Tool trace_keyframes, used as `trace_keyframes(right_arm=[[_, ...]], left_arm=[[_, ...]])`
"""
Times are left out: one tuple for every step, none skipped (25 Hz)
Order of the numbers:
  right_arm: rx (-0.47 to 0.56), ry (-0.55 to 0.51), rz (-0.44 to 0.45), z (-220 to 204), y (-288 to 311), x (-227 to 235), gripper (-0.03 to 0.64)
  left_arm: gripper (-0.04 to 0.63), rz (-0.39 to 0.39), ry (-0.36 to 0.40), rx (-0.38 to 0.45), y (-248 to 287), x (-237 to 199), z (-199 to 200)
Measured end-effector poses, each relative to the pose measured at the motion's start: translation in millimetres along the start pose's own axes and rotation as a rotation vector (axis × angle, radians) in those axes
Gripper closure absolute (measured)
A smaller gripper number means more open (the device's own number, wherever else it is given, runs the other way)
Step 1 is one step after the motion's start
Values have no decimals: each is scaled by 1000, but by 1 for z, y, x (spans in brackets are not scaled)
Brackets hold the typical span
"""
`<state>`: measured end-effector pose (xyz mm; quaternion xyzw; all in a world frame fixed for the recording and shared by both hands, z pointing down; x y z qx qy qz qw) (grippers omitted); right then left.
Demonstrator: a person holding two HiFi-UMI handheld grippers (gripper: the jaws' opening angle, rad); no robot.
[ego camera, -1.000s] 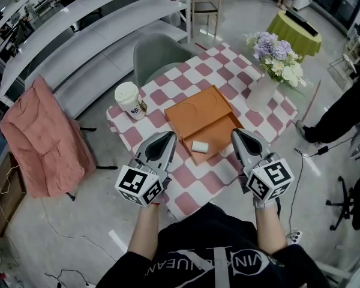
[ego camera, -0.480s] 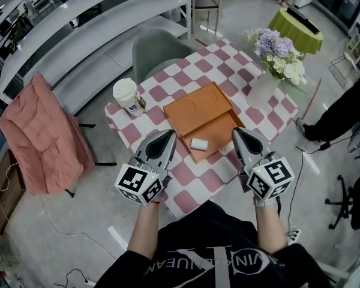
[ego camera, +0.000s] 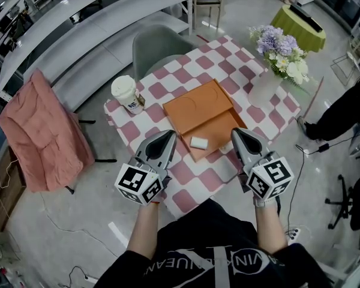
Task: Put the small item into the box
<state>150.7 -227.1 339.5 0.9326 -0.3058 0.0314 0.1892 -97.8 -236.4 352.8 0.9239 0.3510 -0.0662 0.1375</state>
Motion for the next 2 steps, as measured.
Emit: trace_keyframes(right_arm=[[-1, 0, 1, -1, 1, 1, 611], [-2, 1, 3, -2, 1, 1, 611]], left_arm=[[577, 0, -1, -1, 1, 0, -1], [577, 1, -2, -1, 2, 0, -2]])
Point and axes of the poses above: the fingertips, and each gripper's own axes: y forward along the fingers, x to its right, z out of its top, the point moved 7 cm from there along -y, backward along the fingers, and after that the axes turned 9 degrees about -x, right-handed, at the moved point
